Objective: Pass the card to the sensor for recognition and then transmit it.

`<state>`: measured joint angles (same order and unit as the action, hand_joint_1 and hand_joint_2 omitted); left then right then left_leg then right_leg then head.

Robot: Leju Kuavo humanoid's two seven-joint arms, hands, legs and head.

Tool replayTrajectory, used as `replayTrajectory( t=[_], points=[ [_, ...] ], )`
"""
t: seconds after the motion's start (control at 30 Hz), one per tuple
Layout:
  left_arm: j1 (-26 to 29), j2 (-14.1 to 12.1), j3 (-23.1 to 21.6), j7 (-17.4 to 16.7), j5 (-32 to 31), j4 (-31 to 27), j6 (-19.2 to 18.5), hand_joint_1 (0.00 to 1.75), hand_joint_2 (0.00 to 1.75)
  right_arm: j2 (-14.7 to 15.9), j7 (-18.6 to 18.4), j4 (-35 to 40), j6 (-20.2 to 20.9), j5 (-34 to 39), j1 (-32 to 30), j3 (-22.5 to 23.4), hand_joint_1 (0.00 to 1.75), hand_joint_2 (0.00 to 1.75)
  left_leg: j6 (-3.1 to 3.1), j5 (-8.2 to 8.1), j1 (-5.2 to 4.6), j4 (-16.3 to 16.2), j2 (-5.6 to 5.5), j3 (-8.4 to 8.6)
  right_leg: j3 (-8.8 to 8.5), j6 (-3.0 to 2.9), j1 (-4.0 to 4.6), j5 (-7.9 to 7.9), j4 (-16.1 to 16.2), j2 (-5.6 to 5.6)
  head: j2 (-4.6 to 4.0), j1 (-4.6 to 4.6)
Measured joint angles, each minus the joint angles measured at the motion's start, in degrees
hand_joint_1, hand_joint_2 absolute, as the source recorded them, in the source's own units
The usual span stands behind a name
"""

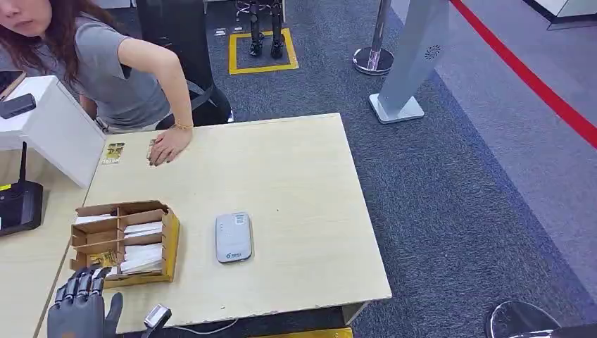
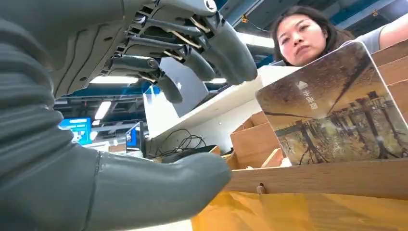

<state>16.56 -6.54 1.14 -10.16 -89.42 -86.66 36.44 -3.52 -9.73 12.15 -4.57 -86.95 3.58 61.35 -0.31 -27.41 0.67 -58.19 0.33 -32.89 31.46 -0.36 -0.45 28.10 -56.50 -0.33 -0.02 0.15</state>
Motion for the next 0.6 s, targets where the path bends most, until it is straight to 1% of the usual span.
replayTrajectory(
  t=[0.07,0.17,0.23,0.5,0.6],
  points=[
    [0.0,0.0,0.0,0.0,0.0,0.0,0.0,0.56,1.75,0.0,0.0,0.0,0.0,-0.1,0.0,0.0,0.0,0.0,0.0,0.0,0.0,0.0,0.0,0.0,0.0,0.0,0.0,0.0,0.0,0.0,0.0,0.0],
    [-0.3,-0.2,0.0,0.0,0.2,0.0,0.0,0.54,1.75,0.0,0.0,0.0,0.1,-0.4,0.0,0.0,0.0,0.0,0.0,0.0,0.0,0.0,0.0,0.0,0.0,0.0,0.0,0.0,0.0,0.0,0.0,0.0],
    [-0.8,-0.4,0.0,0.2,0.3,0.0,0.0,0.56,1.75,0.0,0.0,0.0,0.1,-0.7,0.0,0.0,0.0,0.0,0.0,0.0,0.0,0.0,0.0,0.0,-0.01,0.0,0.0,0.0,0.0,-0.01,0.0,0.0],
    [-3.1,-1.1,-0.3,0.9,0.2,0.4,0.0,0.54,1.75,0.1,0.2,0.0,0.1,-0.9,0.1,0.0,0.0,0.0,0.0,0.0,0.0,0.0,-0.01,0.01,-0.01,0.0,0.0,-0.01,0.0,-0.01,0.0,0.0],
    [-3.9,-1.8,-0.8,0.9,0.2,0.7,0.0,0.56,1.75,0.1,0.2,0.0,0.2,-1.0,0.1,0.0,0.0,0.0,0.0,0.0,0.0,0.0,0.0,0.01,-0.01,-0.01,0.0,-0.01,0.0,0.0,-0.02,0.0]
  ],
)
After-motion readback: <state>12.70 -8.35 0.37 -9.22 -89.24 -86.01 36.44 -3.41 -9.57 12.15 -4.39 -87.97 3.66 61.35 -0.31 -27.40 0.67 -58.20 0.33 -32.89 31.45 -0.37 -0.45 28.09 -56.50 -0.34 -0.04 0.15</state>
